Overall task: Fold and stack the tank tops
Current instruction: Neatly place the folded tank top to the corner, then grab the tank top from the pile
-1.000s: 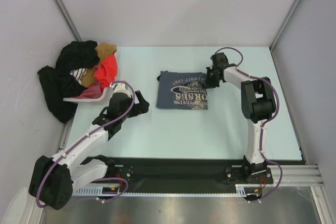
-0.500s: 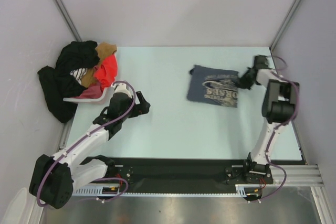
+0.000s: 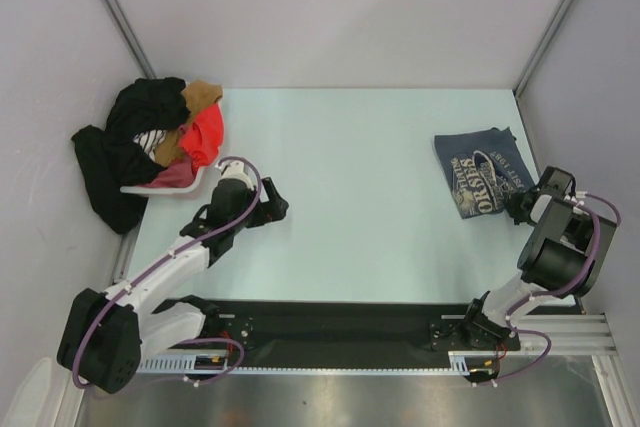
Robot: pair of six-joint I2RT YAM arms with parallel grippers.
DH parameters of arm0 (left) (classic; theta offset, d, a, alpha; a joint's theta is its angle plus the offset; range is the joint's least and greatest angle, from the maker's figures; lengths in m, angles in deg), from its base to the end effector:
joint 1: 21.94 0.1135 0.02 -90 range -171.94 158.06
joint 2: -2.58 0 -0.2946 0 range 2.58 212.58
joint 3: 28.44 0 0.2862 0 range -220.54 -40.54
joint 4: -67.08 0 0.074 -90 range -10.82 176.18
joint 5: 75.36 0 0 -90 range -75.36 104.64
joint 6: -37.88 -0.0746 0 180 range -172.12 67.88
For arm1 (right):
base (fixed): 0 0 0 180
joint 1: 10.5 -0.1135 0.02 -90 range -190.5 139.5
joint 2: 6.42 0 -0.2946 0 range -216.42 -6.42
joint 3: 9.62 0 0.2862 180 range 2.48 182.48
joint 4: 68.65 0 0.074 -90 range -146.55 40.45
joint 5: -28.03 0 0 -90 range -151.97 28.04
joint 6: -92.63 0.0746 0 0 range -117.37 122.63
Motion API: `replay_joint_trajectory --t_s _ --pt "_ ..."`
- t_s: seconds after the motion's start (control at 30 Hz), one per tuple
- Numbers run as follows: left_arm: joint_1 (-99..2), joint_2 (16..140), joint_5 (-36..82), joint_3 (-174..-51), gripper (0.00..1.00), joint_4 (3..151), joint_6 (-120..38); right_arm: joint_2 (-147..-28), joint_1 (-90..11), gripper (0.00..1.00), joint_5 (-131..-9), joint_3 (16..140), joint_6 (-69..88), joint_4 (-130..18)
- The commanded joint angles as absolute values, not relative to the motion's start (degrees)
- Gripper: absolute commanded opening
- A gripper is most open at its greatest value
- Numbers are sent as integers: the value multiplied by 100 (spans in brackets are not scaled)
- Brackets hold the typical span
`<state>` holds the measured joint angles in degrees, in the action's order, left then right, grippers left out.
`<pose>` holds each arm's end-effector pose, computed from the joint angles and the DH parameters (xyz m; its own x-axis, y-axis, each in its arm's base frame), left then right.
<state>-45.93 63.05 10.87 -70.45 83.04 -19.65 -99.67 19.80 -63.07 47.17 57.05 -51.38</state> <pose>0.2475 -0.1048 0.1953 -0.6269 -0.3074 -0.7159 0.0232 0.9111 -0.4115 0.3070 -0.1778 0.1178 -0.0027 0.9434 -0.3316 0.8539 0.1748 0.4901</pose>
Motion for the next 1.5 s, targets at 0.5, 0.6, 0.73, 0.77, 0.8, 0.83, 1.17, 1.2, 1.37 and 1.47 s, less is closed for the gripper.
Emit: replay_joint_trajectory --t_s 0.5,0.6,0.73,0.77,0.8,0.83,1.17,1.2,1.37,1.47 --pt "-4620 5312 -834 -7226 100 9095 -1635 -7561 2096 66 -4694 4493 5819 -3678" --pt "-4506 5355 -1557 -7840 100 9596 -1547 -6919 1904 66 -4798 4660 5354 -3501" --pt "-3383 5917 -826 -9156 100 10158 -1399 -6338 973 66 -5535 4555 4554 -4027" --pt "-2824 6275 -577 -9352 100 10238 -1293 -6207 484 66 -5503 4529 4431 -4125" --pt "-2583 6435 -314 -9528 100 10404 -1083 -6162 279 65 -5450 4502 4368 -4152" --pt "-2381 6628 -137 -9878 100 10467 -994 -6127 33 65 -5571 4467 4281 -4248" --pt "-990 8298 581 -12060 100 11110 -1008 -6601 -2094 62 -5406 4274 3682 -4828" --pt "-999 8404 742 -12165 100 11083 -1063 -6688 -2122 62 -5379 4256 3700 -4898" --pt "-1008 9037 736 -12351 100 11267 -1169 -6838 -2245 61 -5484 4186 3753 -5031" --pt "-1008 9363 297 -12526 100 11442 -1160 -6812 -2289 61 -5520 4098 3753 -5101"
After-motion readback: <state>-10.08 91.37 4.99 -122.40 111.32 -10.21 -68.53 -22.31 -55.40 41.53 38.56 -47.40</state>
